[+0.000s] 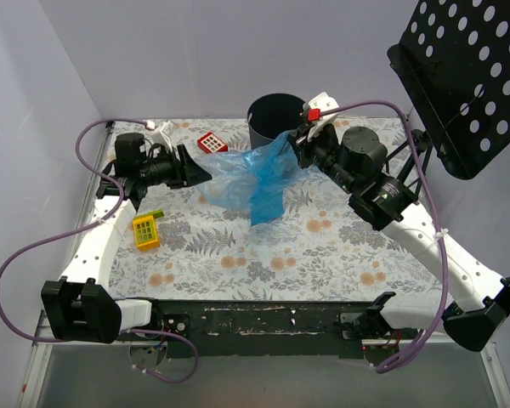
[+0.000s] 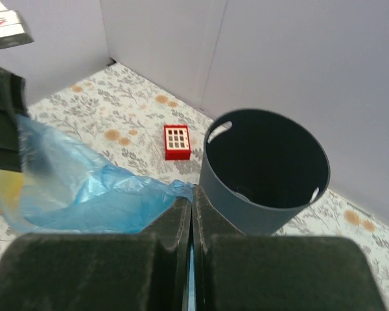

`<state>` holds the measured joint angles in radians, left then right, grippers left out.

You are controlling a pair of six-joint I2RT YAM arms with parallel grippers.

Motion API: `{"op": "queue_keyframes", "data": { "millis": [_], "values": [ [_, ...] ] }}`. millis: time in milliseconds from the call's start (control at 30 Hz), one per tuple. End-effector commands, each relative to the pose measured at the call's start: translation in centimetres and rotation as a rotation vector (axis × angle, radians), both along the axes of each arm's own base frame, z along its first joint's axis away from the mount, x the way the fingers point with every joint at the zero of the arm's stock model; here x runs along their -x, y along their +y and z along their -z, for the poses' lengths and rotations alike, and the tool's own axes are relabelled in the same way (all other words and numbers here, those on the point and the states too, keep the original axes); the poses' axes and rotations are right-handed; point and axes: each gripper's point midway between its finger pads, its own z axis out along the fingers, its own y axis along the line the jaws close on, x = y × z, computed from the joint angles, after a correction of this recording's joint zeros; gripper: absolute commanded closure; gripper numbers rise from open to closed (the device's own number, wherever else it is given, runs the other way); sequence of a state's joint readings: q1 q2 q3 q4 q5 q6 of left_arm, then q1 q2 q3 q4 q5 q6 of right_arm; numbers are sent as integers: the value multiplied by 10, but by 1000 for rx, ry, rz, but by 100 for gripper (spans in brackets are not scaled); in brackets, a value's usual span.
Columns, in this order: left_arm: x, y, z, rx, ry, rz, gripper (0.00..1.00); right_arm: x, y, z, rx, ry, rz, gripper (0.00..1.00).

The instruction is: Put the trash bags into the trash bin

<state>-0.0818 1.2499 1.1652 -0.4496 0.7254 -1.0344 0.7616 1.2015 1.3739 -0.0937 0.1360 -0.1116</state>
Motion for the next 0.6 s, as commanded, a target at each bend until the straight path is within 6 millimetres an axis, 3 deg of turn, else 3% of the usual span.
{"op": "queue_keyframes", "data": {
  "millis": [0, 100, 167, 200, 233, 300, 400, 467, 500, 533, 567],
  "values": [
    [41, -12, 23, 19, 51, 181, 66, -12, -18, 24, 9, 32, 53, 99],
    [50, -10, 29, -2, 70, 192, 100, -12, -10, 86, 151, 138, -41, 99],
    [45, -4, 28, -37, 54, 160, 100, -6, -3, 127, 262, 188, -130, 99],
    [41, -1, 24, -51, 40, 149, 100, -3, 2, 137, 297, 195, -185, 99],
    [34, 2, 18, -66, 23, 139, 100, -1, 7, 145, 348, 192, -241, 99],
    [14, 12, 4, -109, -9, 118, 100, -8, 20, 142, 397, 170, -318, 99],
    [-46, 46, -24, -222, -59, -42, 100, -51, 40, 111, 408, 44, -314, 99],
    [-96, 86, -64, -256, -157, -182, 100, -108, 45, 74, 365, -63, -140, 99],
    [-116, 96, -119, -263, -294, -227, 100, -136, 49, 45, 333, -142, -73, 99],
    [-134, 104, -163, -273, -404, -272, 100, -159, 48, 1, 286, -237, -14, 99],
    [-150, 110, -198, -283, -505, -299, 100, -183, 50, -28, 246, -297, 31, 99]
  ]
}}
